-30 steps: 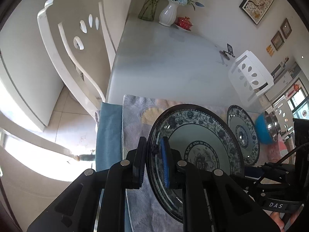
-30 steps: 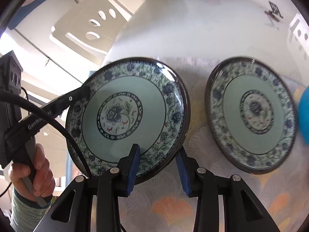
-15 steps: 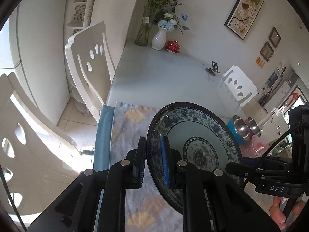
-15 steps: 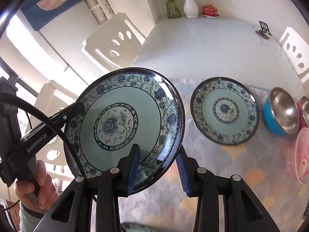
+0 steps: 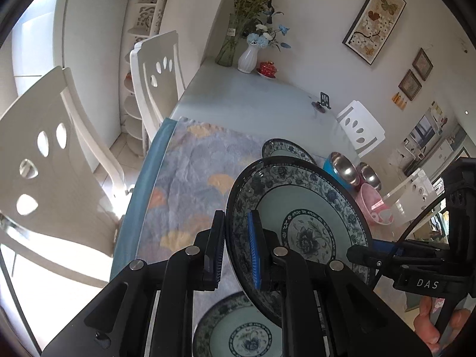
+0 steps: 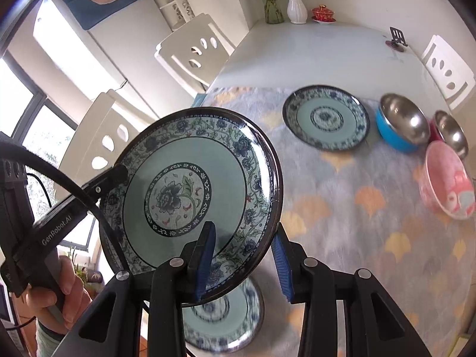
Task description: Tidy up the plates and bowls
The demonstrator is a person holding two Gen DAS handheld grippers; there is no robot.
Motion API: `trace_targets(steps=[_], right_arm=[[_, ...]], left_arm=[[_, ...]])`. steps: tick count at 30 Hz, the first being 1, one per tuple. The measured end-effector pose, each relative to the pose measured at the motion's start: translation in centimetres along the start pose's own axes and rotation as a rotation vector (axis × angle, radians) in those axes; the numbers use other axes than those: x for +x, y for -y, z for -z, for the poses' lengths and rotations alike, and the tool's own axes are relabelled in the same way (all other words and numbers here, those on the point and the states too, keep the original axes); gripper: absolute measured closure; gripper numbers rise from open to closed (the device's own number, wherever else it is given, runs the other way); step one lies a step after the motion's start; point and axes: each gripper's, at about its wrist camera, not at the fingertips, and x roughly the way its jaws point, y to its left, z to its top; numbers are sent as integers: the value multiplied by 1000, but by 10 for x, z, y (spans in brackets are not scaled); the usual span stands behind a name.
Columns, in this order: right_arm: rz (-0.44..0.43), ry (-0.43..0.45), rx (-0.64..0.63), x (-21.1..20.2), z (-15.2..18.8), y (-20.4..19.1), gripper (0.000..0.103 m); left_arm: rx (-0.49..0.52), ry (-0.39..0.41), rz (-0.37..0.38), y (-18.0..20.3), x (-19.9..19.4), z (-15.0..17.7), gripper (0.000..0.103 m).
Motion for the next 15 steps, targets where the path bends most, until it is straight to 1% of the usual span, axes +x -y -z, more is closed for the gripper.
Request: trace_targets(steps=[7, 15], right_arm=[[-13, -19, -38, -15, 46, -4, 65], [-27, -89, -71, -5, 90, -11, 65]], left_arm=[[-41, -9, -33, 6, -23, 46, 91], [-99, -34, -71, -2, -36, 92, 91]])
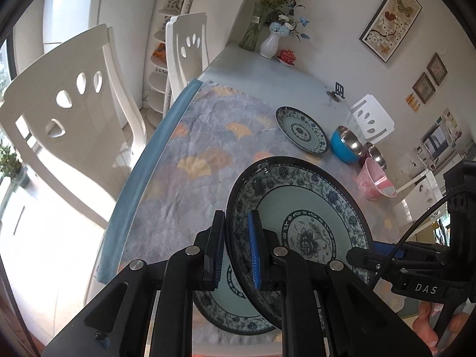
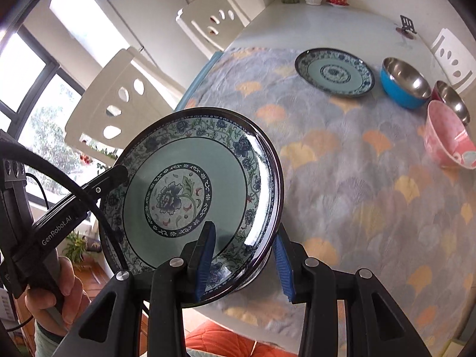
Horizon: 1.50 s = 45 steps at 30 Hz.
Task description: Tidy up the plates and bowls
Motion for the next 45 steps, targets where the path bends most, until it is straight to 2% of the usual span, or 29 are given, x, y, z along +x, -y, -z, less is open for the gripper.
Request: trace_targets(steps=[7, 19, 36, 45], right_arm=[[0, -43, -22, 12, 21, -6, 64], [45, -154, 3, 62, 44, 0, 64], [64, -204, 37, 92, 32, 2, 64], [59, -225, 76, 99, 23, 11, 64]], left_arm=[[-16, -26, -25, -8, 2, 25, 91], [-38, -112, -52, -23, 37, 56, 91], [-23, -175, -61, -35, 68, 45, 91], [-14, -170, -50, -38, 69, 27, 91]])
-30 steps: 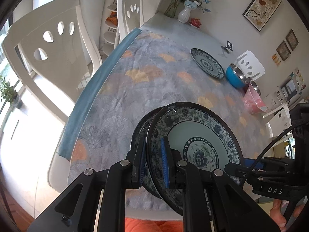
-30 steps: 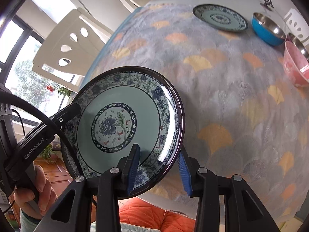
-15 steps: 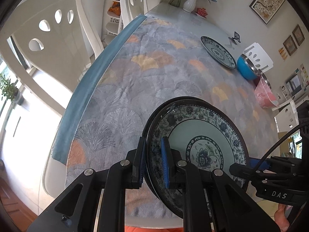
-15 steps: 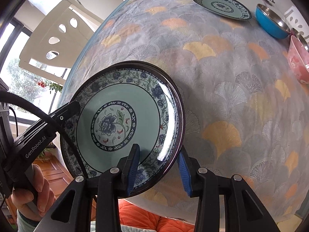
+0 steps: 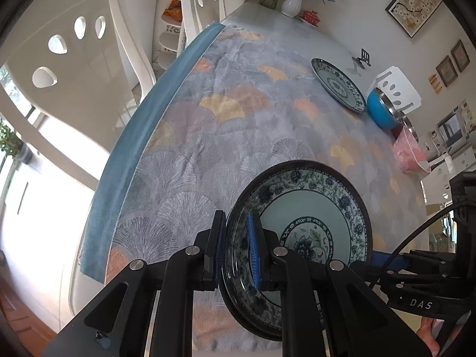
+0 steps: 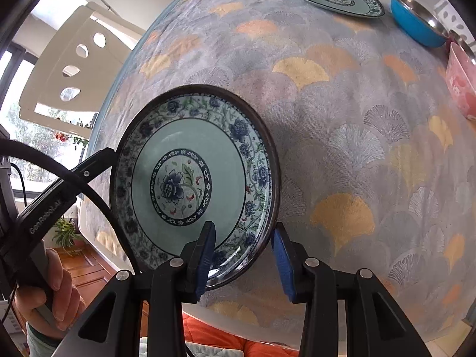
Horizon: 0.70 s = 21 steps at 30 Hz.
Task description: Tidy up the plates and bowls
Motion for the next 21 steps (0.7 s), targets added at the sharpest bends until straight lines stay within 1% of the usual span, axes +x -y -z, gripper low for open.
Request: trace_targets(steps=[3, 9, 14, 18, 21], right_arm=[[-19, -1, 28, -3, -5, 5, 64], [-28, 20, 36, -20, -10, 4, 64], [-28, 80, 43, -40, -23, 2, 64], [-32, 136, 58, -56, -36, 5, 64], [-42, 180, 91, -69, -50, 14, 64]], left_arm=[[18, 11, 5, 2, -6, -11, 91], [56, 33, 24, 10, -11, -38, 91], [87, 44, 73, 25, -9, -62, 91], [144, 57, 99, 41, -10, -85, 91], [182, 72, 117, 53, -11, -103, 91]])
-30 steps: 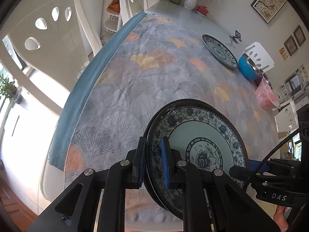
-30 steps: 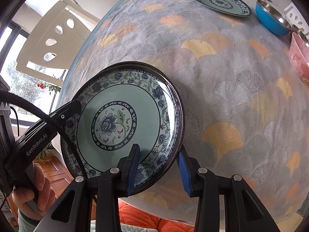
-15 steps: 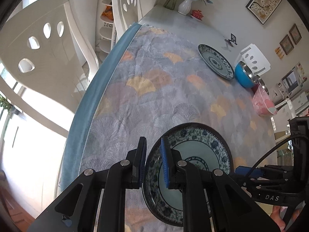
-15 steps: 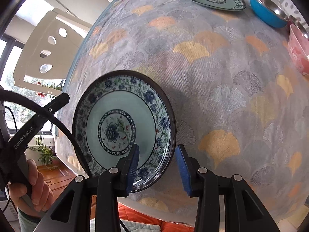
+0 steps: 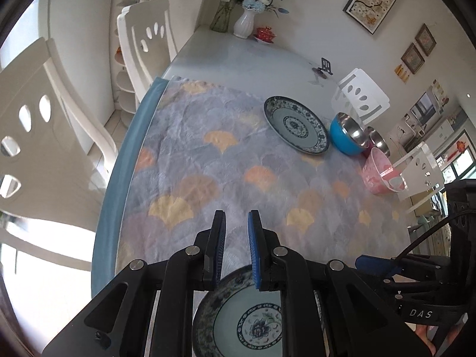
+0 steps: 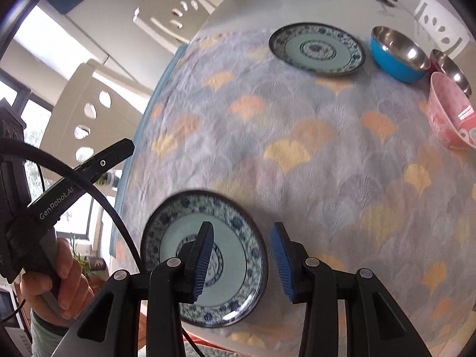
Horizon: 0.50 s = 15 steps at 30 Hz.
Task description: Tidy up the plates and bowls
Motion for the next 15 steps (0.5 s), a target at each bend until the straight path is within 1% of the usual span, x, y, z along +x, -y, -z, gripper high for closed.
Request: trace_targets(steps=[4, 6, 7, 9, 10, 11, 13, 15], right_arm=[[2, 49, 57, -11, -25, 15, 64], [7, 79, 100, -17, -42, 28, 64], [10, 91, 120, -16, -51, 33, 63], [16, 115, 169, -18, -66, 45, 53], [17, 125, 188, -18, -71, 50, 46], [18, 146, 224, -17, -79, 59, 46], [27, 162, 263, -14, -91, 69, 46], [43, 161, 297, -7, -106, 78, 46]], left_arm=[[63, 11, 21, 9, 7, -30, 90], [102, 11, 29, 14, 14, -46, 90], [119, 11, 31, 16, 17, -53, 90], [157, 6, 44, 19, 28, -73, 89], [170, -5, 54, 21, 36, -83, 86], [181, -18, 66, 21, 43, -91, 75], [199, -41, 93, 24, 61, -109, 67], [211, -63, 120, 28, 81, -124, 65]])
